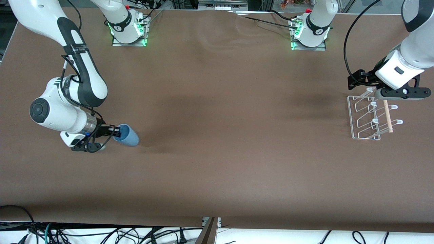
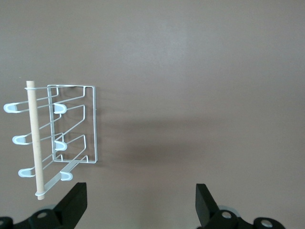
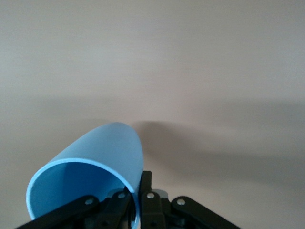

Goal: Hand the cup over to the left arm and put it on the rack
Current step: 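Lift the cup with the right gripper while the left gripper approaches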

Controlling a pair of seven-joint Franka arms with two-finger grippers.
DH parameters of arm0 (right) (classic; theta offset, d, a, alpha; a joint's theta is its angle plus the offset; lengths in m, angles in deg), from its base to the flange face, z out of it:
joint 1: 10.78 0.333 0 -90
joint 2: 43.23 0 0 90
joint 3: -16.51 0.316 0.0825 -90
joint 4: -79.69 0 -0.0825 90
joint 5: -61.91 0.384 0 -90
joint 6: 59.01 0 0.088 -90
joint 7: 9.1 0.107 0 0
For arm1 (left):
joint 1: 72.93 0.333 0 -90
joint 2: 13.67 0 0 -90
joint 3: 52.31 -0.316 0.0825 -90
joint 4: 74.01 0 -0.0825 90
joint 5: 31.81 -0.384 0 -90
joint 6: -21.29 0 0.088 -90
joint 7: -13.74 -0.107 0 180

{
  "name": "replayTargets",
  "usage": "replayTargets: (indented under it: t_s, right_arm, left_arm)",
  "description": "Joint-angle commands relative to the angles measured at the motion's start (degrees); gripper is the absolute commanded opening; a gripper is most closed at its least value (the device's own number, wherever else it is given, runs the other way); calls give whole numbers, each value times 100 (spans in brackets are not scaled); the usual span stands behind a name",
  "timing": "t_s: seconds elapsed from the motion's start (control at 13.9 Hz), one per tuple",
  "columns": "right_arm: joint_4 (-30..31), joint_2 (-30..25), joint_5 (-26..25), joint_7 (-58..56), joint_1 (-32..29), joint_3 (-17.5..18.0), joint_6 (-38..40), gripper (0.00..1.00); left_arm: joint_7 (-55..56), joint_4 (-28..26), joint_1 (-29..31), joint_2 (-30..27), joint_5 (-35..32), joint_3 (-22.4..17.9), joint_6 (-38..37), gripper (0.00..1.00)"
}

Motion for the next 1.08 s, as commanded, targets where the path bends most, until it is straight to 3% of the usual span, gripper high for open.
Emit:
replayTargets:
  t_s: [0.0,0.29,0.43,0.87,1.01]
  right_arm:
    - [-653,145,759,446,263,205,463,0]
    - [-1312,372,937,1116,1115,231,472,0]
    - [-1594,531,1549,1815,1459,223,438,0]
    - [-2253,892,3378,2751,2136,223,358,0]
    - [-2368,936,3504,3057,2347,223,236,0]
  left_arm:
    - [-303,205,-69,260,144,40,-51,100]
    - [-1261,362,-16,664,960,40,-51,100]
    - [-1576,617,-95,858,1136,49,-25,100]
    - [-3824,1127,-25,1622,2788,49,19,100]
    - [-4607,1338,-77,1956,3105,49,71,100]
